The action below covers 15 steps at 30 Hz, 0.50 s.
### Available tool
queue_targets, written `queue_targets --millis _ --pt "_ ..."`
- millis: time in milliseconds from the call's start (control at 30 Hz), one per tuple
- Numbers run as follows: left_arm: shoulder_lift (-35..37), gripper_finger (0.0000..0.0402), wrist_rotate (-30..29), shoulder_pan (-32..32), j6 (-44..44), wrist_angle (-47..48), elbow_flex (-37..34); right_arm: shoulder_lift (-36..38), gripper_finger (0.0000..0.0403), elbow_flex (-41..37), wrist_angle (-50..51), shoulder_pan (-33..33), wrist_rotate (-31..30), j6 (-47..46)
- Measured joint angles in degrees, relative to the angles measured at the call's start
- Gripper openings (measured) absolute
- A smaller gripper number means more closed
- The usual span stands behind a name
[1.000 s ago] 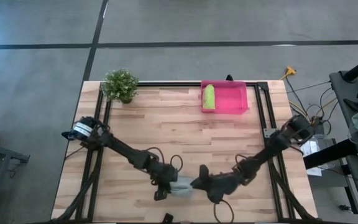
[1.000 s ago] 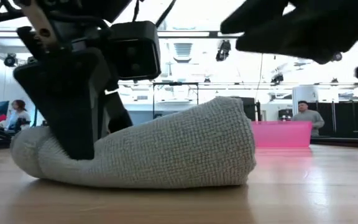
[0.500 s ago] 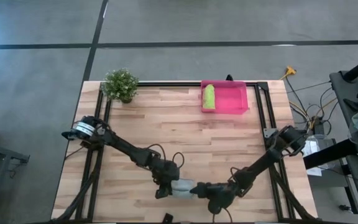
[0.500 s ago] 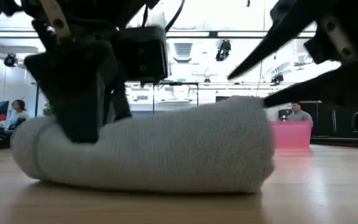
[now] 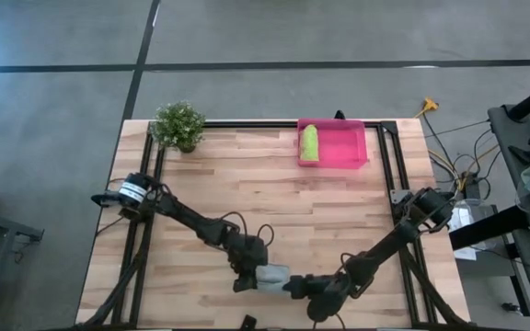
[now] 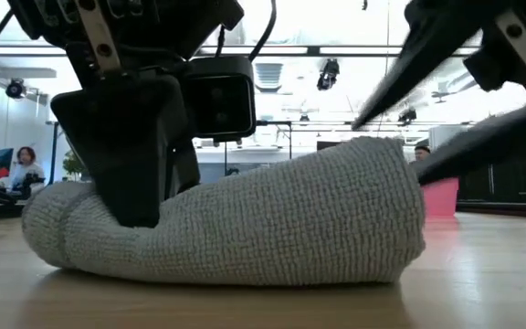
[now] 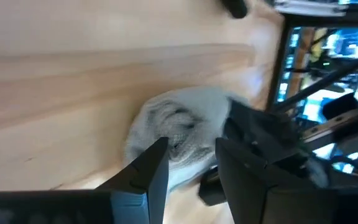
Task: Roll microfiber towels into tight, uniform cylinder then place into a basket
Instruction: Roll the gray microfiber cloth
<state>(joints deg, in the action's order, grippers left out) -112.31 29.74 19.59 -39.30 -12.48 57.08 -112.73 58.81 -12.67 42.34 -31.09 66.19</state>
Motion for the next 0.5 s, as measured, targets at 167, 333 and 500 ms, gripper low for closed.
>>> queue_targets --millis 167,333,500 --pt "0.2 0.0001 0.9 -0.8 -1.1 -0.4 -0.1 -0.5 0.0128 0.1 -2.3 -0.4 1.4 0.4" --pt "0.2 0.0001 0.8 -1.0 -1.8 -0.6 0.0 -3.2 0.0128 0.5 -4.4 -0.4 1.5 3.0" --pt "0.2 0.0001 0.7 -1.2 -2.4 -0.6 0.0 -6.5 0.0126 3.3 -5.0 -0.5 -0.6 1.0"
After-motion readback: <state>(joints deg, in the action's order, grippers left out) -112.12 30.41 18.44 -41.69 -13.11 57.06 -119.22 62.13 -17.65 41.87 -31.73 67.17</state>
